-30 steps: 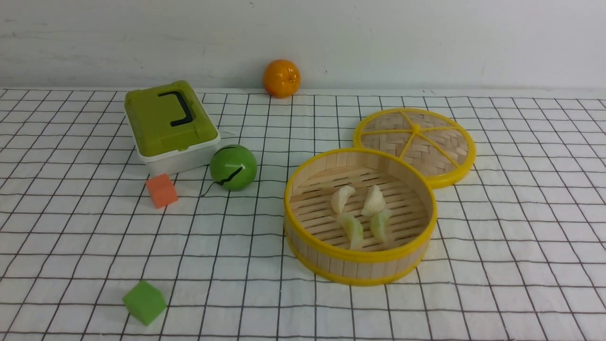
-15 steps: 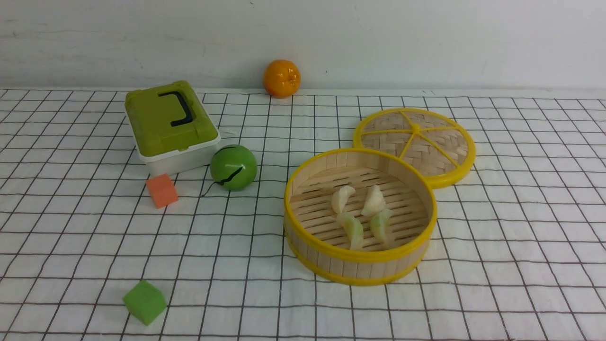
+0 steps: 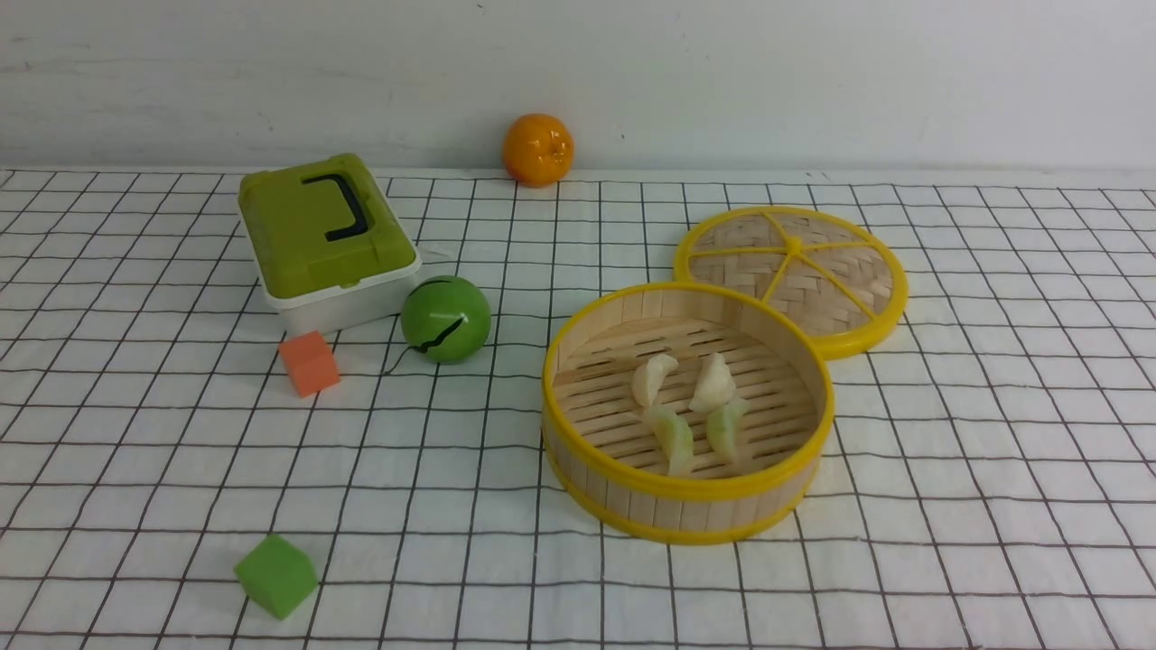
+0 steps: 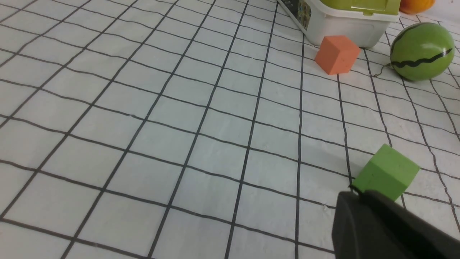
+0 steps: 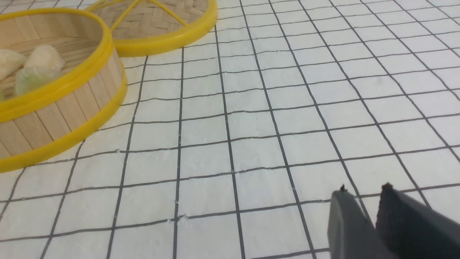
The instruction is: Put the dumplings into the steamer on the table with the white tablecloth.
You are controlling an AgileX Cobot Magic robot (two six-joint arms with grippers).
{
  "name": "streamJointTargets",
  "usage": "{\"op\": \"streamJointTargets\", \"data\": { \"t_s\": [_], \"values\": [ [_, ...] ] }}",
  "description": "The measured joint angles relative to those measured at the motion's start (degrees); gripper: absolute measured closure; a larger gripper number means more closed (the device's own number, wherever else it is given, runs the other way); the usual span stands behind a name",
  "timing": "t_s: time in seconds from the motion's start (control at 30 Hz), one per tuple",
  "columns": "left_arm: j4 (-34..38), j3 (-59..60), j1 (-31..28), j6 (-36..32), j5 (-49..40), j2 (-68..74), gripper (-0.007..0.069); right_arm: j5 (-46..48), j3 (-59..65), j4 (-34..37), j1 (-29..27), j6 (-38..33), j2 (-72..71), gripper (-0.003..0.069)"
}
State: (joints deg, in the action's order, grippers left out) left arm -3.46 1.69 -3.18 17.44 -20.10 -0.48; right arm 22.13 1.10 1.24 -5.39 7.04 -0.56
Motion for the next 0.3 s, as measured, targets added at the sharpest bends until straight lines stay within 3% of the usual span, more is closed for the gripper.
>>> {"op": "streamJointTargets", "data": {
  "t_s": [0.3],
  "values": [
    [0.0, 0.0, 0.0, 0.0, 0.0, 0.0, 0.0625, 0.0, 0.0, 0.0, 0.0, 0.0, 0.0, 0.0509]
  ]
}}
